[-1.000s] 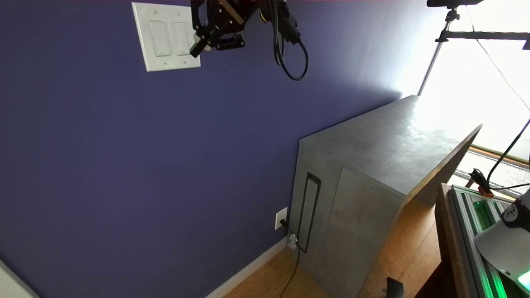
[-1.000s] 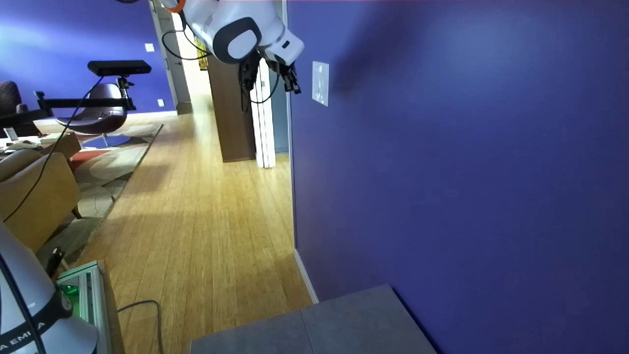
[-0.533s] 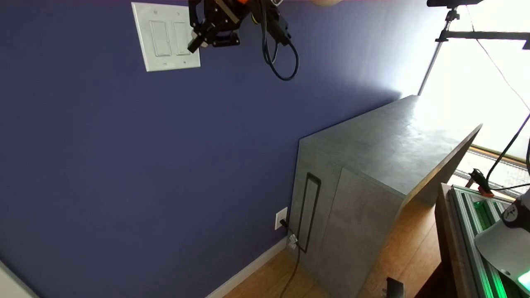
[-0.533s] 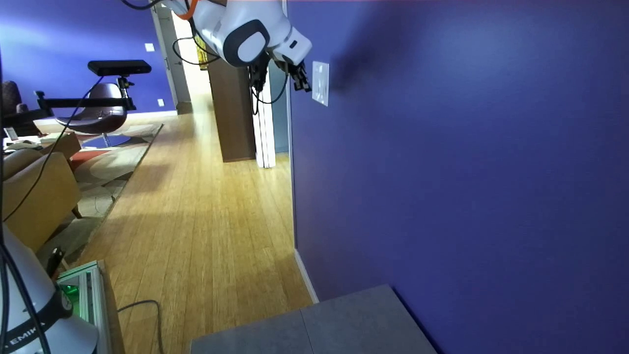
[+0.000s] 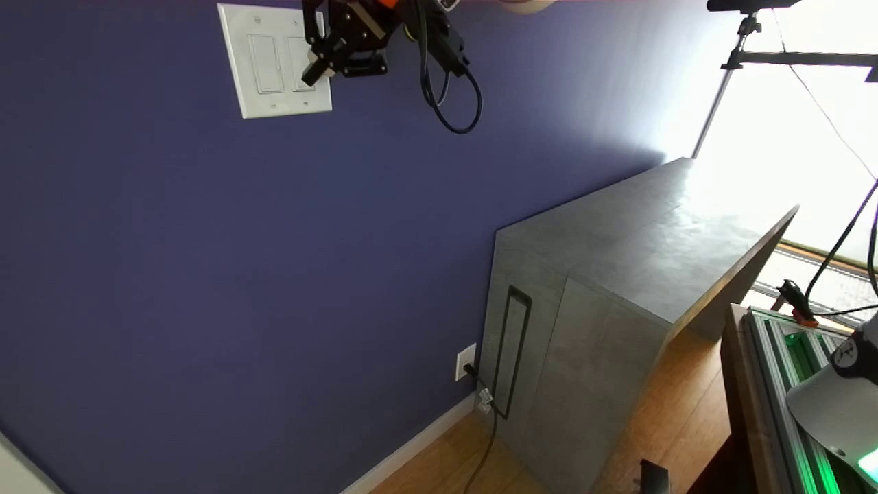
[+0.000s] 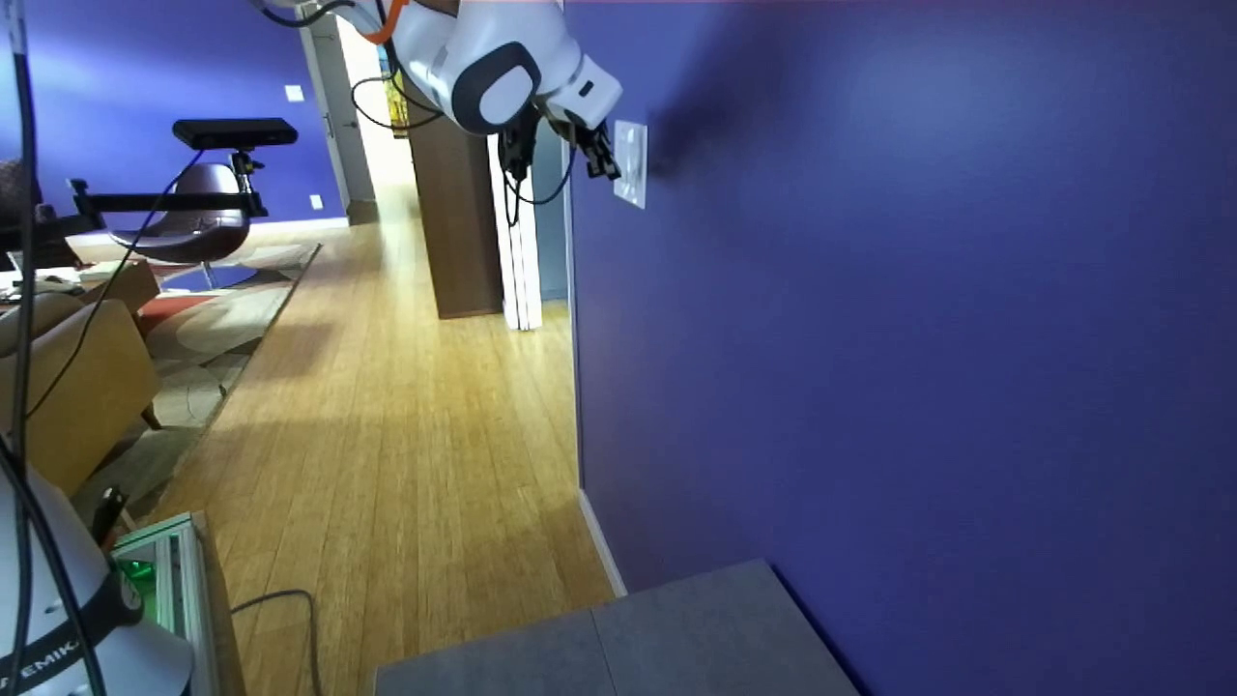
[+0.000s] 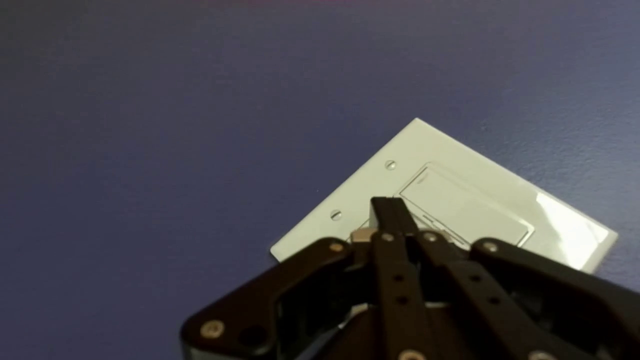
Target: Flip the right light switch on the wall
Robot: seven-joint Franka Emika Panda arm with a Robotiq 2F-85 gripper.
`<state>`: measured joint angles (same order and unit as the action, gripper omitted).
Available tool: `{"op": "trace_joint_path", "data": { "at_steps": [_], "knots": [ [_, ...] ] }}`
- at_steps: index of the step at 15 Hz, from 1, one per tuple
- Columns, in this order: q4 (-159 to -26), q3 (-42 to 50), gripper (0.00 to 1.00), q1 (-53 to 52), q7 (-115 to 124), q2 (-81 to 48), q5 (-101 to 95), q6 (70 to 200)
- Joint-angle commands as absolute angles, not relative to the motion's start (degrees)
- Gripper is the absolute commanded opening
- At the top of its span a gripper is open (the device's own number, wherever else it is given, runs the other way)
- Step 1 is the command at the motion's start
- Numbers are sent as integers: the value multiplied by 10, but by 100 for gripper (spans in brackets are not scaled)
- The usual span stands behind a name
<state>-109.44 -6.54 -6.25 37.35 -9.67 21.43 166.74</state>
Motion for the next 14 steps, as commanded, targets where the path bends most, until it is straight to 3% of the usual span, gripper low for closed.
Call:
{"op": "trace_joint_path", "data": {
  "at_steps": [1, 10, 14],
  "knots": [
    [-1063, -62, 0, -68, 390, -126, 208, 1681],
    [-1054, -51, 0, -71, 410, -140, 191, 1691],
    [-1049, -63, 0, -65, 375, -112, 212, 1537]
  ]
}}
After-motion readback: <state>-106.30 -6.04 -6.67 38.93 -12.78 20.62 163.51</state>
